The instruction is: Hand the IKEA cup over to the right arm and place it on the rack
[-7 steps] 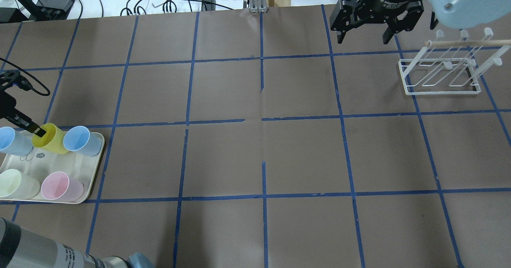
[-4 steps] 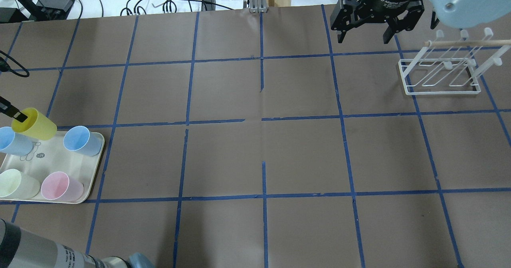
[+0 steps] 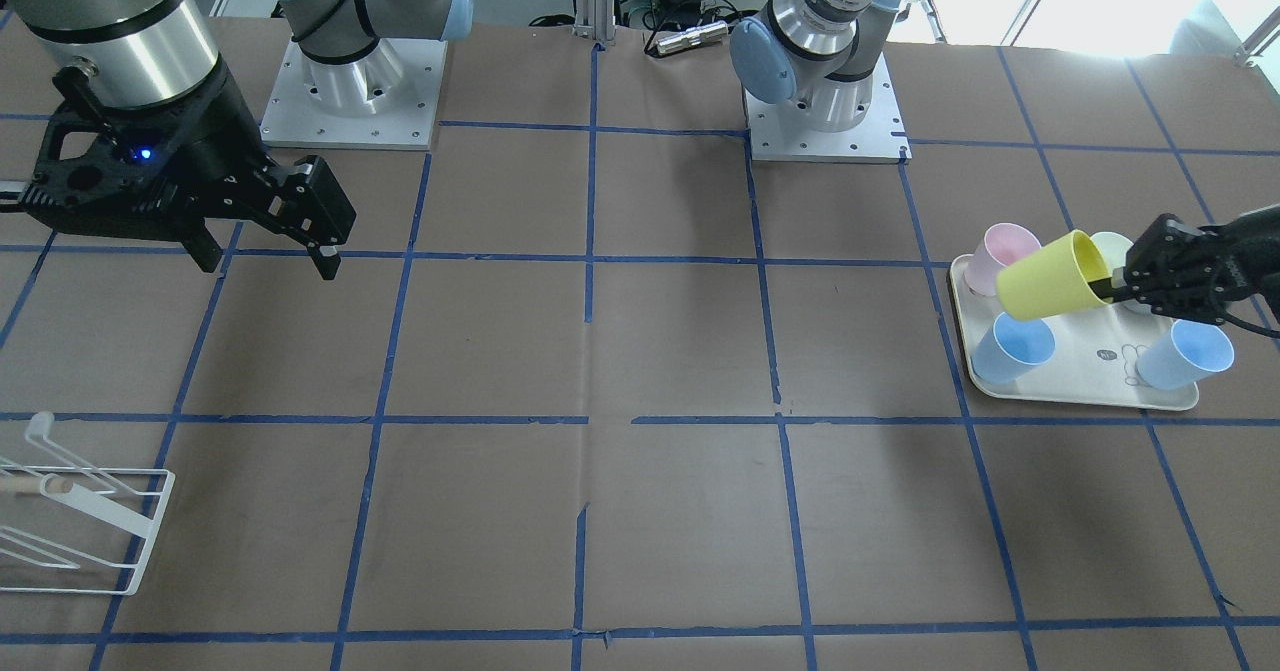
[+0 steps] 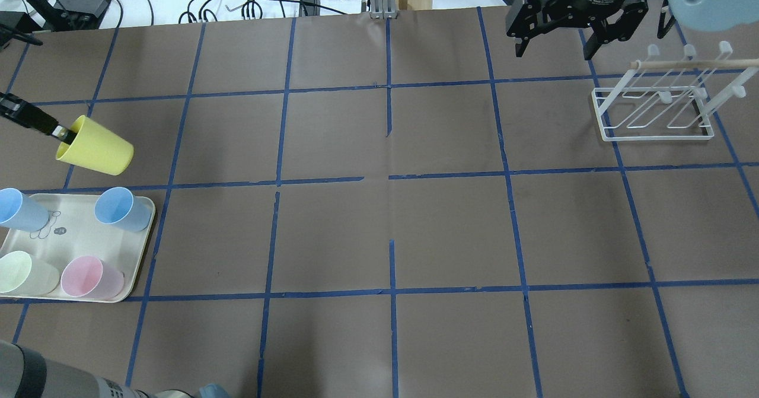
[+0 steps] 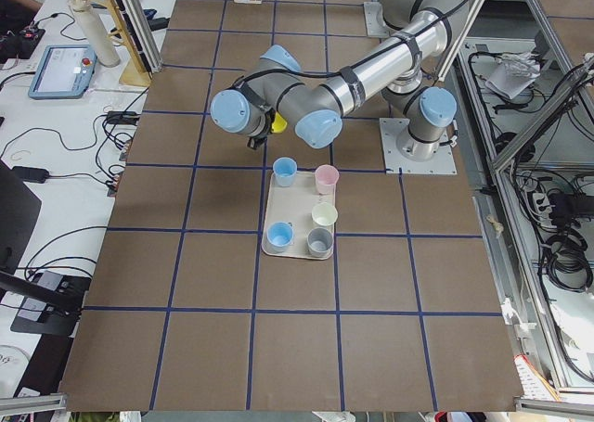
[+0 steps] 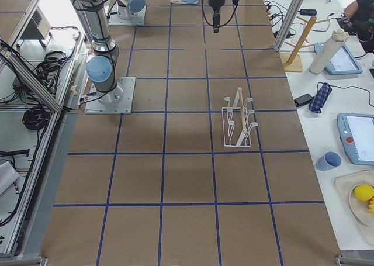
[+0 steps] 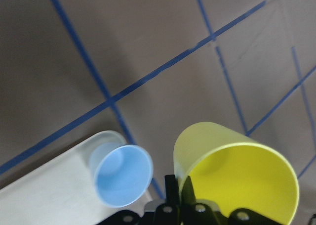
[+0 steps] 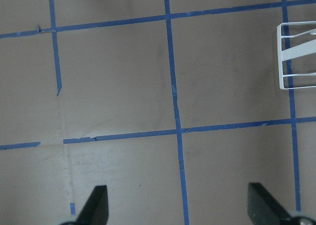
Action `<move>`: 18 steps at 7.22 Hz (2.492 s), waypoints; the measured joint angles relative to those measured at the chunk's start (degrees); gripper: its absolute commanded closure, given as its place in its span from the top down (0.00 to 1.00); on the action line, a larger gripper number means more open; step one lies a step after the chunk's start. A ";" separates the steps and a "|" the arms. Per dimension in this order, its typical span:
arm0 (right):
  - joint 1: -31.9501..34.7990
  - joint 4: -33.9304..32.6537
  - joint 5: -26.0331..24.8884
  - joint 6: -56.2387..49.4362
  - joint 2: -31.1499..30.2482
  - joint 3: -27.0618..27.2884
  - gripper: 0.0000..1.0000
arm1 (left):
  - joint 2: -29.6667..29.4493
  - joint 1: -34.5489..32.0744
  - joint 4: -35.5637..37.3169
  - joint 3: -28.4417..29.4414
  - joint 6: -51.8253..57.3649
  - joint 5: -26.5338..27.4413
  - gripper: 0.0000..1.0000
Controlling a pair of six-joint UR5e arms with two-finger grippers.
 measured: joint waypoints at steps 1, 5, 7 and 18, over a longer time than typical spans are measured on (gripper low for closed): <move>-1.82 1.59 1.82 -0.02 -0.73 -0.10 1.00 | 0.76 -2.89 -5.86 -0.50 -2.41 -7.77 0.00; -13.88 15.76 16.85 -0.49 -4.93 -0.31 1.00 | 2.21 -19.51 -12.24 -2.10 -16.63 -30.25 0.00; -16.85 27.82 24.66 0.19 -6.83 -0.20 1.00 | 3.53 -25.49 -13.91 -6.60 -19.00 -43.10 0.00; -18.16 38.76 46.93 44.96 -4.19 1.07 1.00 | 10.00 -44.43 -13.73 -26.37 -8.61 -85.06 0.00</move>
